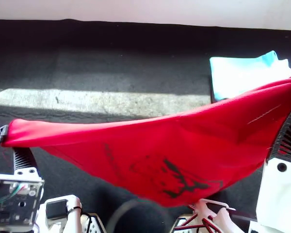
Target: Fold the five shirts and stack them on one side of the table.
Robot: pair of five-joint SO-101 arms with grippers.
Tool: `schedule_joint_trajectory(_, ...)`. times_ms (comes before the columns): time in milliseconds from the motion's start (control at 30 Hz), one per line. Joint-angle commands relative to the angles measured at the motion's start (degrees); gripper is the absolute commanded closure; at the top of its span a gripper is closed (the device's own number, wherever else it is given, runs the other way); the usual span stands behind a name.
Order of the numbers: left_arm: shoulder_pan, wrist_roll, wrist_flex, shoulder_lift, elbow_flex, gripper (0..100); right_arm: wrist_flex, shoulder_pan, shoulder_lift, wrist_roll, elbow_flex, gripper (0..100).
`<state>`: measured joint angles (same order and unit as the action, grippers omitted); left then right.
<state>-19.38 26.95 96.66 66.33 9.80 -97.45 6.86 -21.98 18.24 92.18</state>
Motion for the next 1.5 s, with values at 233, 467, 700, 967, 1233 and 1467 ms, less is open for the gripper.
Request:
schedule_joint_trajectory(233, -5.5, 0.3, -17.8, 0.0, -14.8, 99, 5.3, -2.7, 8.9, -2.0, -6.7, 99.3)
schedule_joint_trajectory(467, -8.7, 0.2, -31.5, -0.3, -31.3, 99, 7.6, -8.4, 20.4, -2.0, -7.6, 99.3)
schedule_joint_trajectory(700, -1.2, 0.0, -33.8, -11.4, -33.0, 99, 7.7, -12.3, 34.1, -1.8, -7.3, 99.2)
schedule_joint_trajectory(967, 1.0, -0.1, -40.2, -39.0, -16.7, 99, 19.3, -13.3, 49.4, -1.7, -7.6, 99.2)
schedule_joint_trajectory(1233, 1.1, -0.1, -29.9, -67.6, 13.2, 99, 26.2, -13.5, 57.0, -1.7, -7.7, 99.2)
schedule_joint_trajectory(1467, 1.7, -0.1, -26.7, -88.3, 29.0, 99, 33.8, -14.1, 67.6, -1.9, -7.7, 99.2)
